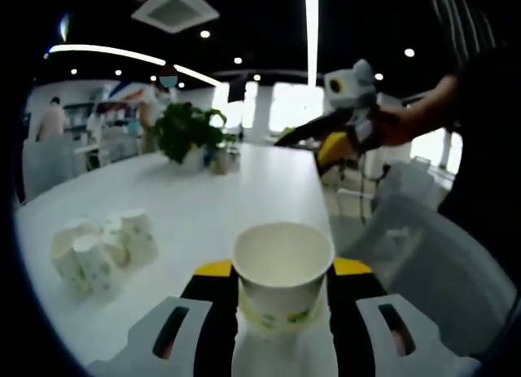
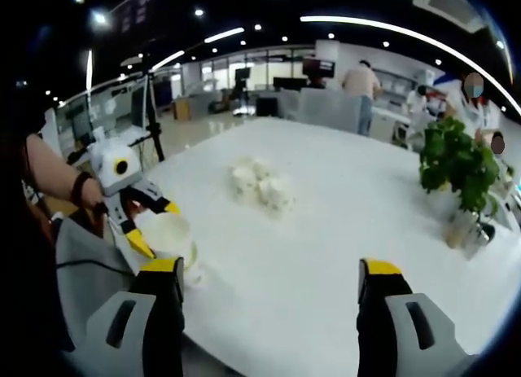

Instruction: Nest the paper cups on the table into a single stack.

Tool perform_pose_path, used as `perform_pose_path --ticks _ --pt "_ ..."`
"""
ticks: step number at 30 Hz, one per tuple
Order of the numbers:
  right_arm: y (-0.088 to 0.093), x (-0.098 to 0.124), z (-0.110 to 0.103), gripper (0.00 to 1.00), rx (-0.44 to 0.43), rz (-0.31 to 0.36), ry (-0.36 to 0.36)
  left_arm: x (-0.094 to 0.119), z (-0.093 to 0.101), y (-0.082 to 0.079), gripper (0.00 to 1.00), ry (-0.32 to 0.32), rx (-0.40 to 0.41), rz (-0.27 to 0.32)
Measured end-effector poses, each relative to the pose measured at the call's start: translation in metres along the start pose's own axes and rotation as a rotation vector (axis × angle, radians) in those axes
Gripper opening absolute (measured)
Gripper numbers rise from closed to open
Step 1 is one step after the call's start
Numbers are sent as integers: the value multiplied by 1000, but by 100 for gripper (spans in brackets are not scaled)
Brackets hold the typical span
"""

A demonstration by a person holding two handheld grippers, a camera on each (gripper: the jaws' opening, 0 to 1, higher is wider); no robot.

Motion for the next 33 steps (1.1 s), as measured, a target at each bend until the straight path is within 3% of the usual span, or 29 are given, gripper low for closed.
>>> perform_pose_path --ticks 21,33 --pt "7 4 -1 84 -9 -16 -4 -4 -5 23 43 -22 5 -74" --pt "7 6 -3 83 -12 -17 -11 -6 -3 25 46 -19 10 -88"
Point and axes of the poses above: the point that each gripper's makers call its tool centre point, and the gripper's own axes: x roughly backward along the fingers, z roughly to its right, y roughly out of its underside, the point moved 4 cm from there along x, roughly backward along the fingers, and after that the axes turned 13 degrees about y, right-handed, at the moved point
